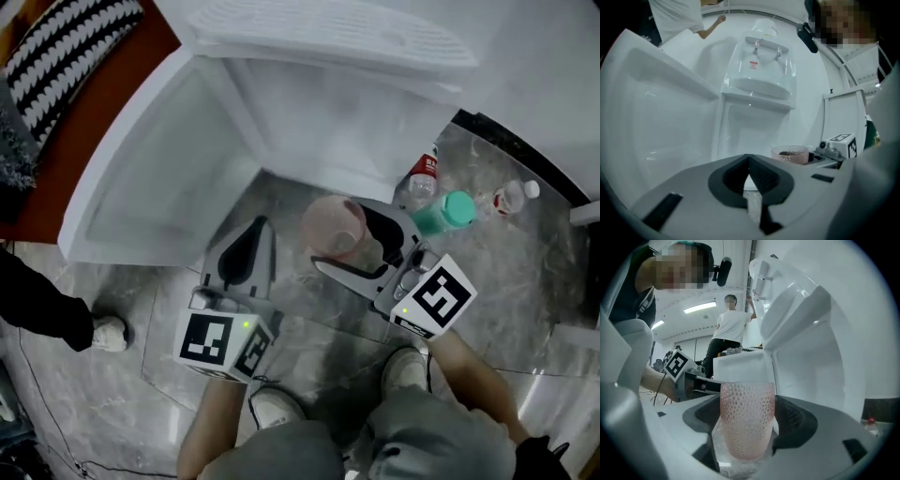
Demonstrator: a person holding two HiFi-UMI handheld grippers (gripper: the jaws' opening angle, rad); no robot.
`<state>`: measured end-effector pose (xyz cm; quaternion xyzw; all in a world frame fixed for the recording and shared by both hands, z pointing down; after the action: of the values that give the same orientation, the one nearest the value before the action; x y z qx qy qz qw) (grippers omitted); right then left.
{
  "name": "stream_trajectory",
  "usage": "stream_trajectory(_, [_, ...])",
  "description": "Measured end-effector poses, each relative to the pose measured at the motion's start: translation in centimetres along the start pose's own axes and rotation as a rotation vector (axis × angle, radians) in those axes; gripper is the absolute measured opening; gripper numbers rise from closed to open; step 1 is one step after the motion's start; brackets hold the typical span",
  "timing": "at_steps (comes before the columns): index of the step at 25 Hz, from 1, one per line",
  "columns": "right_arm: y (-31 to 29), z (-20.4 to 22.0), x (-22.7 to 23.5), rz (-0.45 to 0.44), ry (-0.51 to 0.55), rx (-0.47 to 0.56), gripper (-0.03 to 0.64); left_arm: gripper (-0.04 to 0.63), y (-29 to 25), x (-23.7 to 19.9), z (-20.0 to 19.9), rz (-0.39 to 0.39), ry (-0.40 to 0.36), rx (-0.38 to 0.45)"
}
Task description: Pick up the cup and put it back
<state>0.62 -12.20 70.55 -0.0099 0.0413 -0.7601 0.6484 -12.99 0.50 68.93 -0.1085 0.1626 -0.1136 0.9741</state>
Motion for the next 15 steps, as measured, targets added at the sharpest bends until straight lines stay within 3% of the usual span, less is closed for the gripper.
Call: stream_trajectory(15, [-1.3,2.7,2.8,0.190,-0.024,0.021,0.364,0.012,0.6,2.9,-0.6,0.014,-0.080,0.002])
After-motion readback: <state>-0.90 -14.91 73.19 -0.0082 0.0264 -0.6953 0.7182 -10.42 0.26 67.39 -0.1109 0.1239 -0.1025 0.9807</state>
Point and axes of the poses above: the fingertips, and each gripper's own axes: y backward along the fingers, x to its right, z out of its underside, the point moved 8 cm from there along y, backward along the fingers, and after that the axes turned 8 degrees about y, right-handed, at the moved point
